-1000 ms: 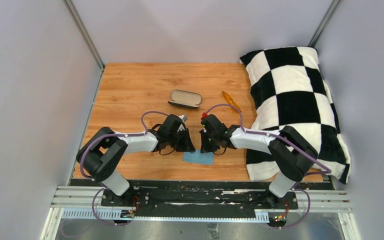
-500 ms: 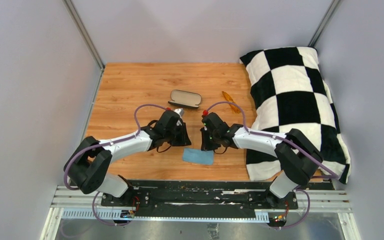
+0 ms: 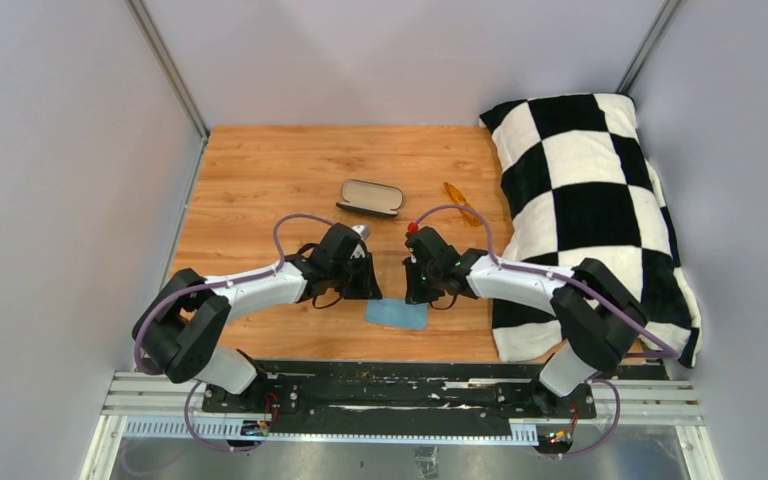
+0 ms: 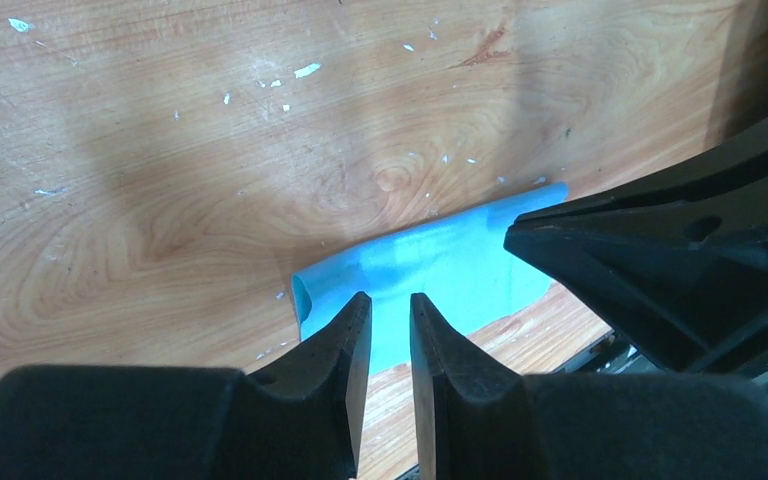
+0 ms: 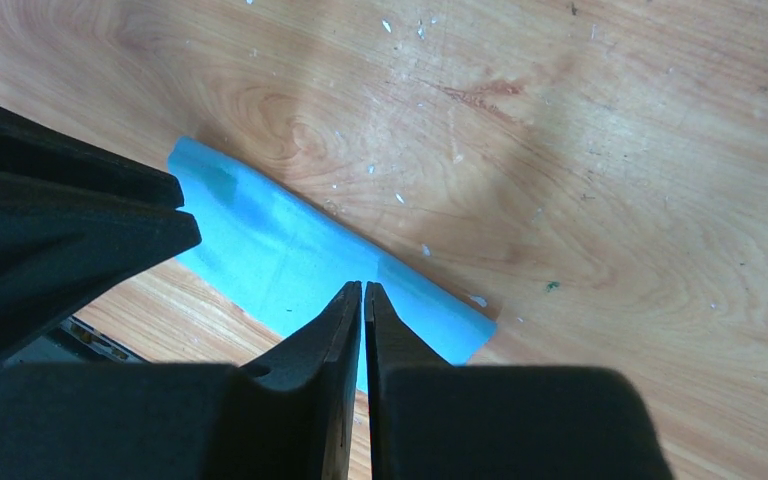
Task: Organize the sunglasses
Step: Fold the glasses cleaning cloth at the center of the board.
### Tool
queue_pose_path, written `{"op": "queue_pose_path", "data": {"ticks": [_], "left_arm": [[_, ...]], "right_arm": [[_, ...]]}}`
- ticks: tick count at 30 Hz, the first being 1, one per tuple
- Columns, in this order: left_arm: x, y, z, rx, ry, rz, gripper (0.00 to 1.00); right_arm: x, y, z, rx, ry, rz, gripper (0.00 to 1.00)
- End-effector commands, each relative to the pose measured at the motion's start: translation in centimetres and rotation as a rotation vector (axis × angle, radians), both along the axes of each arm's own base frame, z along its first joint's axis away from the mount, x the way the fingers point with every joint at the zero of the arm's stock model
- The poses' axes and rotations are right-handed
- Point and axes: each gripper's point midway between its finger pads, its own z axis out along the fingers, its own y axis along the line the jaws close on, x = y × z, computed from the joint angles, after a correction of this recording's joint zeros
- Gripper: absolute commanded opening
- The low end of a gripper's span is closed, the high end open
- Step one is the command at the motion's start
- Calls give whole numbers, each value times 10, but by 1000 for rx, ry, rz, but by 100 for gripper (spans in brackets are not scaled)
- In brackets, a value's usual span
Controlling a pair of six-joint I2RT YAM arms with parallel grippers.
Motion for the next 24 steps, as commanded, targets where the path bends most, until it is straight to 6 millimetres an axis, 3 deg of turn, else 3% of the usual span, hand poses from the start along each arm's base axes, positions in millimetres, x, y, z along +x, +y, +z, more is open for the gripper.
{"op": "queue_pose_path", "data": {"ticks": [1, 13, 20, 24], "left_arm": [[-3, 5, -10, 33, 12, -5, 25], [5, 19, -33, 154, 7, 2, 24], [8, 24, -16, 173, -29, 5, 23], [14, 21, -1, 158, -58, 5, 24]], "right_arm": [[-5, -21, -9, -56, 8, -29, 11], [-3, -47, -22, -95, 29, -82, 10], [2, -45, 5, -52, -27, -81, 11], [3, -47, 1, -71, -23, -78, 12]]}}
